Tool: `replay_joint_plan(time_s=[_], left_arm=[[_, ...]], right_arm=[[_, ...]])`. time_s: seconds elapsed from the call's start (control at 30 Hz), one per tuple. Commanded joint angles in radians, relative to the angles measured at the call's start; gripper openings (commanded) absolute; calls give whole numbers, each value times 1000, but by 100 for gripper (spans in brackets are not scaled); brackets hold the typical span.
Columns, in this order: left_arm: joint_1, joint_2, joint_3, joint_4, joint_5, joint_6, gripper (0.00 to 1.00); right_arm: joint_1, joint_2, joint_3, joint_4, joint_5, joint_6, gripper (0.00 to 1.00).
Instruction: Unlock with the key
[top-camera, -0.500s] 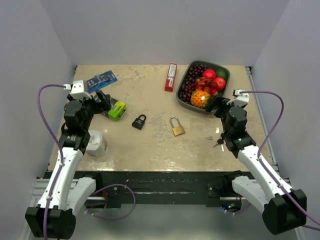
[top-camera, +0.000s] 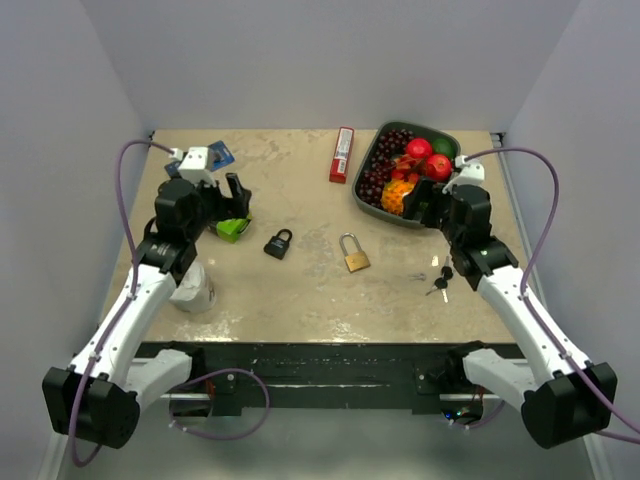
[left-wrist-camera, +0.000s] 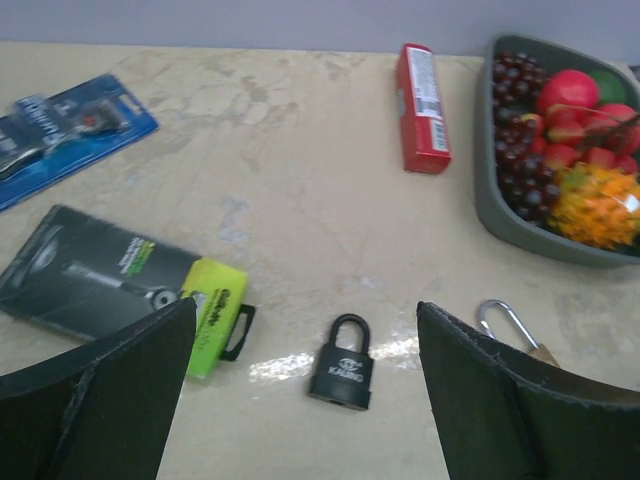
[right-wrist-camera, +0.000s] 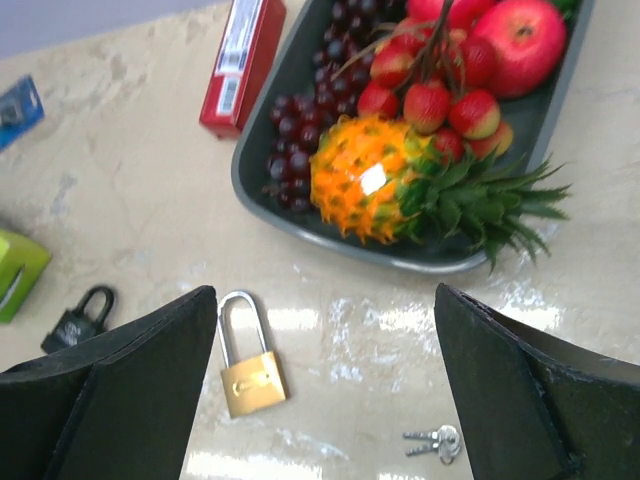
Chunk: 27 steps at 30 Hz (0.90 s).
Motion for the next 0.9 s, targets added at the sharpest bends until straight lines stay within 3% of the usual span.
replay_joint_plan(time_s=[0.0, 0.1, 0.27, 0.5, 0.7, 0.87], left_arm=[[-80, 59, 108, -30, 61, 54, 95], [-82, 76, 58, 36, 158, 54, 95], [-85, 80, 21, 22, 170, 70, 95], [-102, 61, -4, 24, 149, 80, 95], [-143, 84, -7, 19, 162, 79, 95], [-155, 81, -7, 22, 179, 70, 95]], right_arm=[[0, 67, 69, -197, -89, 29, 92], [0, 104, 55, -268, -80, 41, 89], [0, 212, 45, -388, -42, 81, 83], [3, 283, -44, -293, -99, 161, 77], [34, 331, -64, -319, 65, 195, 67], [32, 344, -74, -351, 99, 216, 61]])
